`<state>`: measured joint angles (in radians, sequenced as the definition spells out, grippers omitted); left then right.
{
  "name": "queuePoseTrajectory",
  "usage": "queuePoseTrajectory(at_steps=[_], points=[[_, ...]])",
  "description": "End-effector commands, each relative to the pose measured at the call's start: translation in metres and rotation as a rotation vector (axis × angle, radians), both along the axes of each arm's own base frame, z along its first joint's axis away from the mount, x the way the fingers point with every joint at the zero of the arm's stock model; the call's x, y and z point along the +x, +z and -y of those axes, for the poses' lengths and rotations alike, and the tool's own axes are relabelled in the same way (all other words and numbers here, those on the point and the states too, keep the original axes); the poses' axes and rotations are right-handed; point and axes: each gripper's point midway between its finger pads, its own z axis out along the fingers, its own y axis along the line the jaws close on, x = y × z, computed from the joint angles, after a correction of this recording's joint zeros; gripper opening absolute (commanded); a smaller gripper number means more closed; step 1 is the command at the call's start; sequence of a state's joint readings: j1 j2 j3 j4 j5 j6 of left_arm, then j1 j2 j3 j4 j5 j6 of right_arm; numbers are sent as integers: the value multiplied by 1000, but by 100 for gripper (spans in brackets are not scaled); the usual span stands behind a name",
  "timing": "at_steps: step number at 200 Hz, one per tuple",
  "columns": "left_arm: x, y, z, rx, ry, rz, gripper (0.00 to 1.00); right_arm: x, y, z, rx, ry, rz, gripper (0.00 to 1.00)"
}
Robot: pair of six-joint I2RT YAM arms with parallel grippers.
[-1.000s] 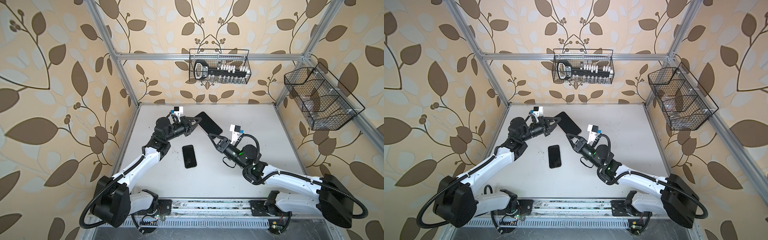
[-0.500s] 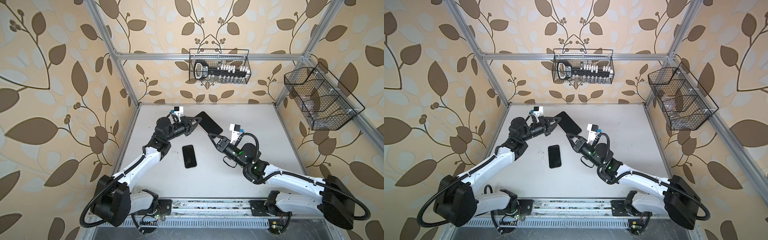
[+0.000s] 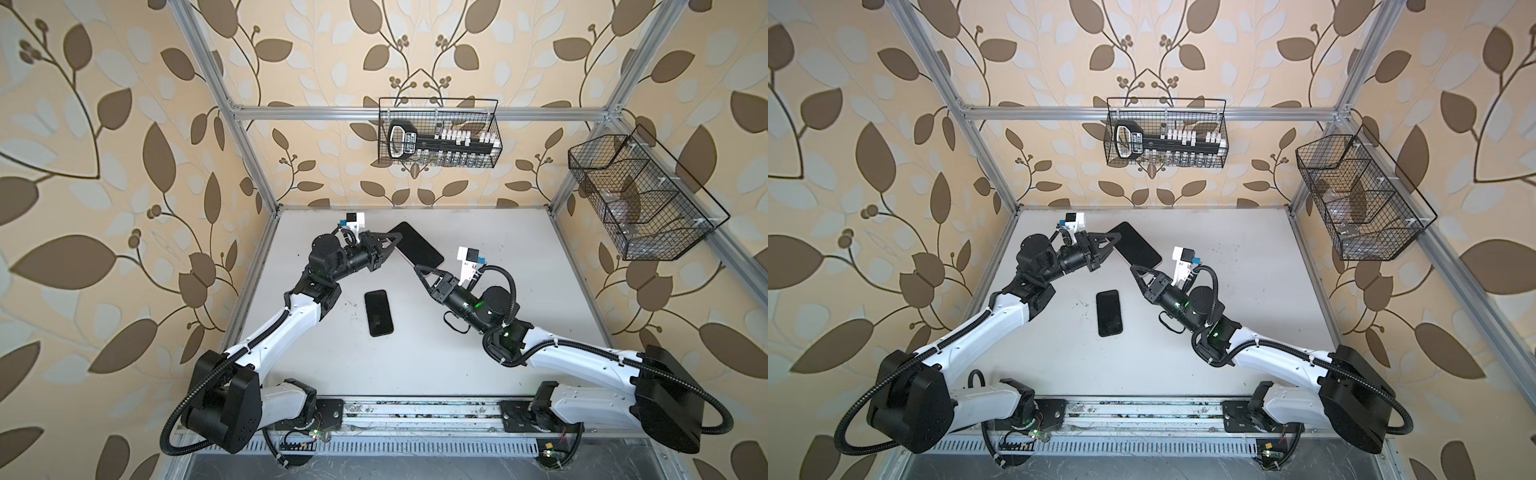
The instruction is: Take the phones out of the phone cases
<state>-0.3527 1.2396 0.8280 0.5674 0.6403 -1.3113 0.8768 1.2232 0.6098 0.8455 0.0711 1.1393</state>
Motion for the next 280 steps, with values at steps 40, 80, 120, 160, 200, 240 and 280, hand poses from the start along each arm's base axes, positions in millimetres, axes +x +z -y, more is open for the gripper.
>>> queuePoseTrajectory(at_steps=[40, 80, 120, 160, 200, 240, 280], points=[[6, 7, -3, -65, 41, 27, 0, -13, 52, -2, 197, 66, 107, 33], [12, 13, -3, -69, 54, 31, 0, -13, 48, -4, 189, 76, 91, 35], [13, 13, 0, -56, 42, 56, 0, -16, 47, -3, 236, 86, 72, 35], [16, 18, 2, -58, 37, 69, 0, -16, 40, -3, 242, 80, 51, 34], [17, 23, 3, -58, 32, 79, 0, -15, 34, -2, 214, 66, 45, 31], [16, 25, 4, -58, 24, 80, 0, -14, 30, -2, 195, 56, 45, 26], [9, 25, 2, -60, 21, 77, 0, -12, 30, 1, 151, 36, 65, 23]])
